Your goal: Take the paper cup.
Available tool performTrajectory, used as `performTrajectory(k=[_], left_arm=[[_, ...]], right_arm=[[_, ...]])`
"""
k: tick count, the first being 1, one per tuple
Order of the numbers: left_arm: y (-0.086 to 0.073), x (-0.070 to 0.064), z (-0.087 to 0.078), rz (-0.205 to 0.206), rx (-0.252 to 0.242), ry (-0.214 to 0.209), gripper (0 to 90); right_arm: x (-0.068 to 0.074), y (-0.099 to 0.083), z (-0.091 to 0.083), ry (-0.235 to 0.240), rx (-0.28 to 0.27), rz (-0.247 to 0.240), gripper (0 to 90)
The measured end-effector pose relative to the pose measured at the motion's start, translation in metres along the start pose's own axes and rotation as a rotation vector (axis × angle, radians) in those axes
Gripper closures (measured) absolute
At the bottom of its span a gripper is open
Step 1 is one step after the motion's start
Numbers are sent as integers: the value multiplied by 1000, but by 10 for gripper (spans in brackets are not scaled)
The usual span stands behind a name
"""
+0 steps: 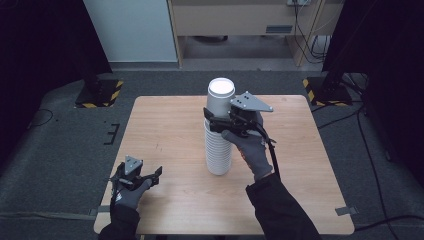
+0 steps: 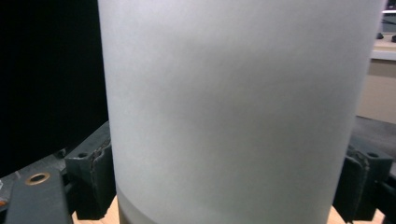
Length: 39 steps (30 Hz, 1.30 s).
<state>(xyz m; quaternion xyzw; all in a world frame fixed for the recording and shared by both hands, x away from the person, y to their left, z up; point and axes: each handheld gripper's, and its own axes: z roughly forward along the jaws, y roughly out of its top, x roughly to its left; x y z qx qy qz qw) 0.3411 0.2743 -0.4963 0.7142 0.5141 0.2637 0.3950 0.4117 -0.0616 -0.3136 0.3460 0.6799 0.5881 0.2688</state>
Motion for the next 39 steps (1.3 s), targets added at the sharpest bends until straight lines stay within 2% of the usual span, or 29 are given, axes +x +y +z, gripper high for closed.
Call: performTrajectory(k=[4,18,39], left_arm=[[0,0,0,0,1,0,182],[0,1,0,0,3,0,182],[0,0,0,0,2,0,182]], right_arm=[[-1,7,-2,17,-21,21,137],[-3,31,-8,35,-83,51,139],[-9,51,-24,46,-182,93,139]])
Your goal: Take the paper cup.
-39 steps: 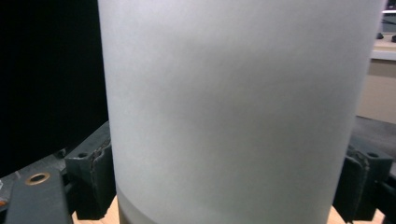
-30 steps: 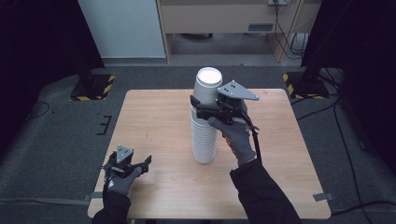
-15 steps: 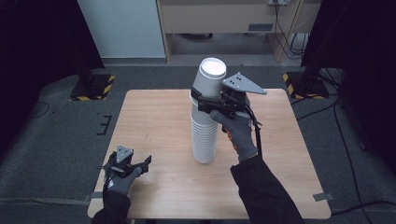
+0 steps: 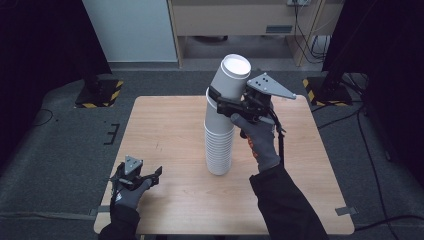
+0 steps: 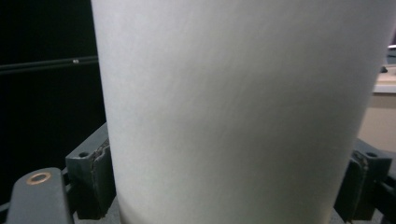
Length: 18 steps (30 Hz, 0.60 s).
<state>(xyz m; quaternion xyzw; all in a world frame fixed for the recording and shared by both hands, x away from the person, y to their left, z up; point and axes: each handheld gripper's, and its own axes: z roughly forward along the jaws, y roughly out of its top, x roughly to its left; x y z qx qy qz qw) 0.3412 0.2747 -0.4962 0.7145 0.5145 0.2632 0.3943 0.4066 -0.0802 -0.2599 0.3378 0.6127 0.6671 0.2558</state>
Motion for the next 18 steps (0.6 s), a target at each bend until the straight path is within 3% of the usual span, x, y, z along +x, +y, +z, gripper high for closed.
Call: performTrajectory(k=[10,18], left_arm=[[0,0,0,-1,-1,1,182],[0,0,-1,0,-4,2,182]], right_arm=[[-5,12,-10,-7,-38,3,139],[-13,17,-27,-23,-57,15,139]])
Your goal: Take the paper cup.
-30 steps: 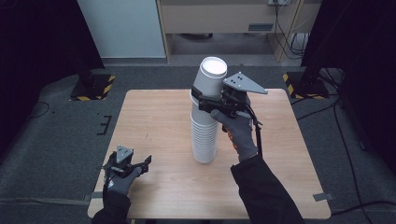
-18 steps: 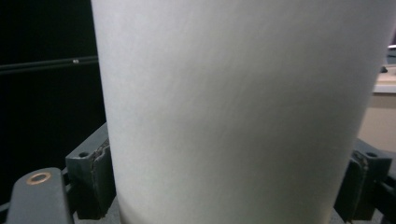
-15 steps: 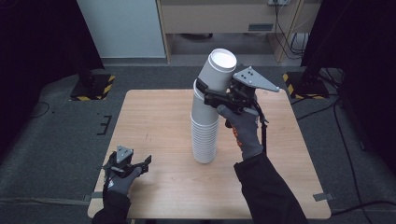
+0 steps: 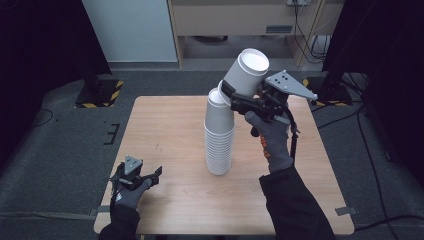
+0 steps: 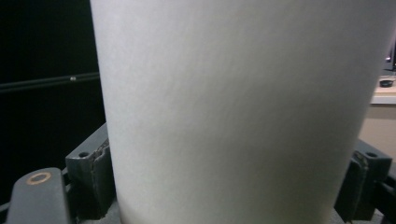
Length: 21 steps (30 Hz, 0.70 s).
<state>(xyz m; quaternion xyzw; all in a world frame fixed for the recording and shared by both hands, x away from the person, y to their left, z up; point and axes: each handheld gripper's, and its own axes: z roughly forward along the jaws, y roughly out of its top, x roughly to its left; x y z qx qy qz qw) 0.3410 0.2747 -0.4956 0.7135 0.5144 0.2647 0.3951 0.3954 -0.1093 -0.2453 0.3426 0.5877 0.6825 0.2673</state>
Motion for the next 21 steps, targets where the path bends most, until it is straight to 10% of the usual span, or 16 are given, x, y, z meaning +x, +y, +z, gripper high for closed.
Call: performTrajectory(k=[21], left_arm=[[1,-2,0,2,-11,-4,189]], right_arm=[[-40,-30,-55,-71,26,61,138]])
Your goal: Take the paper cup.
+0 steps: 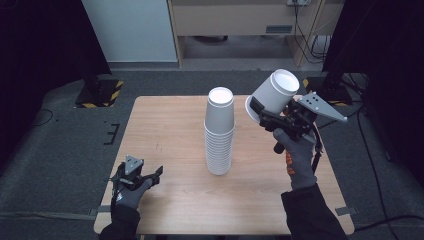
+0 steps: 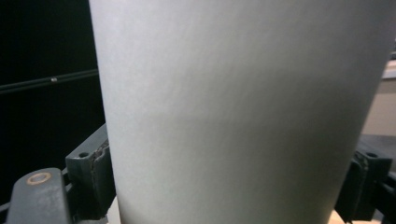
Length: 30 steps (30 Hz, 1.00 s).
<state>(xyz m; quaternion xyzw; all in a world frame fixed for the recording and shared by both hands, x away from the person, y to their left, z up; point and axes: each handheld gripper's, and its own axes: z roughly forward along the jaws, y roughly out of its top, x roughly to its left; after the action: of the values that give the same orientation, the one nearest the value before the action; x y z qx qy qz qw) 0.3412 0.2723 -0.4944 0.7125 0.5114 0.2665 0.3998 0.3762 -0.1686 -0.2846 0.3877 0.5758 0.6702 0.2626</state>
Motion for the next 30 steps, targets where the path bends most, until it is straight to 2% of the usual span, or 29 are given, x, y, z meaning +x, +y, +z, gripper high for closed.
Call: performTrajectory(k=[3,16,30], left_arm=[[0,0,0,0,-6,0,191],[1,-4,2,8,-9,-8,192],[3,-9,3,8,-22,-21,193]], right_arm=[[-3,-5,-3,-5,8,3,138],[-26,-45,-27,-33,41,82,137],[-41,-77,-49,-60,64,153,137]])
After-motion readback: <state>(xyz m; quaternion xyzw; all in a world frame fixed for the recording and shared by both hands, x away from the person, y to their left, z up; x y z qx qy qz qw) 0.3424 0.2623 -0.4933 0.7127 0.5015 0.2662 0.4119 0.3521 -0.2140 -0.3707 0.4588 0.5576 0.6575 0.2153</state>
